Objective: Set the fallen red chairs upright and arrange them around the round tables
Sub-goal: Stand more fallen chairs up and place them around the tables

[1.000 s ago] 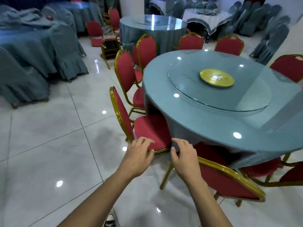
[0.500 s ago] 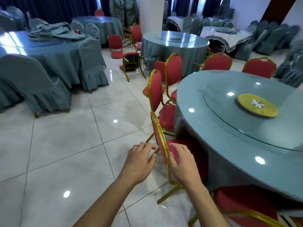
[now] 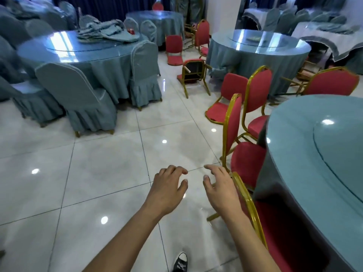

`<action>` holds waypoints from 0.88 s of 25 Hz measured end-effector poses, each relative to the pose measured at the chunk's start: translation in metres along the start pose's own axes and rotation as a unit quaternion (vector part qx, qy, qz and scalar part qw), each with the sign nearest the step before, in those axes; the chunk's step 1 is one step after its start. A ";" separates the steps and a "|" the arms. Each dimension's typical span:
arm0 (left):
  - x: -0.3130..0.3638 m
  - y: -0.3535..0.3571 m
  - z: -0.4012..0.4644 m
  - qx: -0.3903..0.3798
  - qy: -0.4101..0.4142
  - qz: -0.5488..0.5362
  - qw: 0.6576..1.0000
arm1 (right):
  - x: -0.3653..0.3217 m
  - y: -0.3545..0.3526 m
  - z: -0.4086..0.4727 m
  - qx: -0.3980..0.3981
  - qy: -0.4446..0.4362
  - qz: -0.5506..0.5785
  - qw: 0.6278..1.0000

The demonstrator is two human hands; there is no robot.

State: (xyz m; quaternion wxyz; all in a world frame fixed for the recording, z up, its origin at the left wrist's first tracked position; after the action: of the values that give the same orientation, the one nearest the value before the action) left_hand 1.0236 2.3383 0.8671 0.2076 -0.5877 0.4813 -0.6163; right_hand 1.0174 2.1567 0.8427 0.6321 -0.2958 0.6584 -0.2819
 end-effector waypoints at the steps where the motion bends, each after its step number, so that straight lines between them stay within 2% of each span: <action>1: -0.010 -0.011 0.024 -0.002 -0.005 0.004 1.000 | -0.004 0.002 0.029 -0.005 0.001 0.010 1.000; 10: -0.090 -0.089 0.239 0.020 -0.026 -0.003 0.999 | -0.021 0.018 0.275 -0.044 -0.015 0.007 0.999; 17: -0.145 -0.143 0.455 -0.008 0.002 -0.021 1.000 | -0.007 0.019 0.495 -0.026 0.039 0.000 0.999; 22: -0.158 -0.191 0.605 -0.039 0.041 -0.009 0.998 | -0.006 0.001 0.635 0.010 0.065 0.025 0.997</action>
State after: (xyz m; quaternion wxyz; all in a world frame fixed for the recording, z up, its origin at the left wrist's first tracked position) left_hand 1.6775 2.3433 0.8506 0.1592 -0.5737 0.5081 -0.6224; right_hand 1.6517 2.1638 0.8191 0.5974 -0.2538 0.7027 -0.2914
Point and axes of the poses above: each hand's wrist, its own z-axis towards the middle knuckle, its own y-axis out of the palm, x = y × z, the point moved 2 cm from there along z, towards the middle knuckle, and after that the axes turned 12 degrees about -x, right-handed, at the moved point
